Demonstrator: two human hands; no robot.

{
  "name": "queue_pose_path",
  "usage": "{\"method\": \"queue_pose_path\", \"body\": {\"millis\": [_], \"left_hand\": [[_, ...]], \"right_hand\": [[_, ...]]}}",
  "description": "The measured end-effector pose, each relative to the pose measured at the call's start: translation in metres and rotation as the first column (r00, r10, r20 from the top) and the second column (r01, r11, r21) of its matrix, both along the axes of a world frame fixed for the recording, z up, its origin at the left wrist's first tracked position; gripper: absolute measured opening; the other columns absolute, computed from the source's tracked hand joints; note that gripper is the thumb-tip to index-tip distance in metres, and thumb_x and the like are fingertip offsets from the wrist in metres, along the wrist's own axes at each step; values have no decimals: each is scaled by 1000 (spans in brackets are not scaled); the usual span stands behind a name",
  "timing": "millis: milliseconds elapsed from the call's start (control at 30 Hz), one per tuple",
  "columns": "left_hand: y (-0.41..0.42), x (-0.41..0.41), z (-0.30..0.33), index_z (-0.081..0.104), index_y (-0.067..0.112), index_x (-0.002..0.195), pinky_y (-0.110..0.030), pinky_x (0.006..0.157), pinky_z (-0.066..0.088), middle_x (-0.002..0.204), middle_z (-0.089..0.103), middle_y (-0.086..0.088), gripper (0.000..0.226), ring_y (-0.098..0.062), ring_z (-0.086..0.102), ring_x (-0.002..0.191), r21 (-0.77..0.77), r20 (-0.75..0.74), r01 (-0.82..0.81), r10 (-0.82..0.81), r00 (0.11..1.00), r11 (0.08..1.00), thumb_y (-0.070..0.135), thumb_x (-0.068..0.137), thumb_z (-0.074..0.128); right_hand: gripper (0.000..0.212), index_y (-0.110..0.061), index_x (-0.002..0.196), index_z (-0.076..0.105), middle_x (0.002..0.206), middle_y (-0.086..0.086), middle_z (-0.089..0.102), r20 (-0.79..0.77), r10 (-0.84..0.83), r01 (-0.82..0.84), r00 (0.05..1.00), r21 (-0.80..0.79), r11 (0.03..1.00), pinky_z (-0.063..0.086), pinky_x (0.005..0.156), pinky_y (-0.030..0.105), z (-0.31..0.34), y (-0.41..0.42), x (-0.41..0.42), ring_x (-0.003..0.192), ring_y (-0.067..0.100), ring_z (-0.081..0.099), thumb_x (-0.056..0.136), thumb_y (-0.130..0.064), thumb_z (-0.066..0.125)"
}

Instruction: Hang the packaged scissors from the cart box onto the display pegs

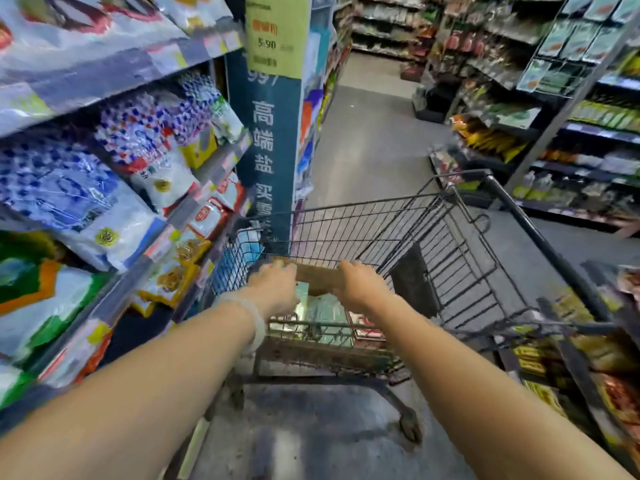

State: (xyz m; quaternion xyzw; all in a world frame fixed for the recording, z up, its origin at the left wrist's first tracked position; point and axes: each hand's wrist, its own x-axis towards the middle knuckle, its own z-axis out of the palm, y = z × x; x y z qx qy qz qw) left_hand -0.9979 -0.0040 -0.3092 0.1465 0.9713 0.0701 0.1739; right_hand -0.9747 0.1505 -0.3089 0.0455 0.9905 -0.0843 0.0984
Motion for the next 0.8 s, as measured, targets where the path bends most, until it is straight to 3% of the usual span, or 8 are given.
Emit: {"method": "queue_pose_path", "body": {"millis": [133, 267, 433, 567, 800], "left_hand": [[-9, -55, -20, 42, 10, 129, -47, 101, 42, 134, 42, -14, 51, -35, 42, 123, 5, 74, -24, 24, 997, 1000, 30, 85, 59], [-11, -90, -50, 31, 11, 142, -46, 106, 39, 143, 36, -14, 66, -35, 39, 130, -38, 165, -38, 44, 985, 999, 33, 86, 58], [-4, -119, -96, 32, 11, 141, -44, 108, 37, 144, 35, -15, 62, -33, 38, 130, -33, 291, -60, 67, 954, 998, 32, 89, 57], [6, -141, -139, 31, 10, 142, -41, 109, 37, 145, 34, -13, 62, -31, 39, 131, -42, 421, -120, 127, 898, 992, 31, 90, 57], [31, -185, -218, 28, 12, 145, -36, 113, 30, 149, 33, -10, 63, -27, 33, 137, -30, 607, -291, 249, 755, 956, 33, 92, 55]], "right_hand": [[43, -13, 130, 44, 128, 12, 51, 58, -44, 47, 997, -51, 998, 44, 99, 44, -20, 3, -43, 117, 30, 47, 90, -24, 56], [47, -9, 133, 41, 136, 15, 46, 200, -66, 80, 978, -64, 995, 40, 104, 45, -56, 12, -71, 124, 33, 44, 92, -28, 53], [45, -10, 133, 44, 135, 12, 49, 315, -59, 85, 947, -72, 994, 37, 102, 36, -103, 26, -106, 124, 28, 46, 93, -30, 51], [40, -6, 129, 46, 131, 15, 53, 438, -60, 134, 897, -141, 981, 42, 97, 34, -153, 30, -144, 121, 30, 50, 93, -22, 50], [36, -6, 120, 51, 133, 17, 52, 633, -67, 261, 771, -218, 940, 45, 90, 34, -252, 25, -204, 116, 31, 54, 92, -29, 54]]}}
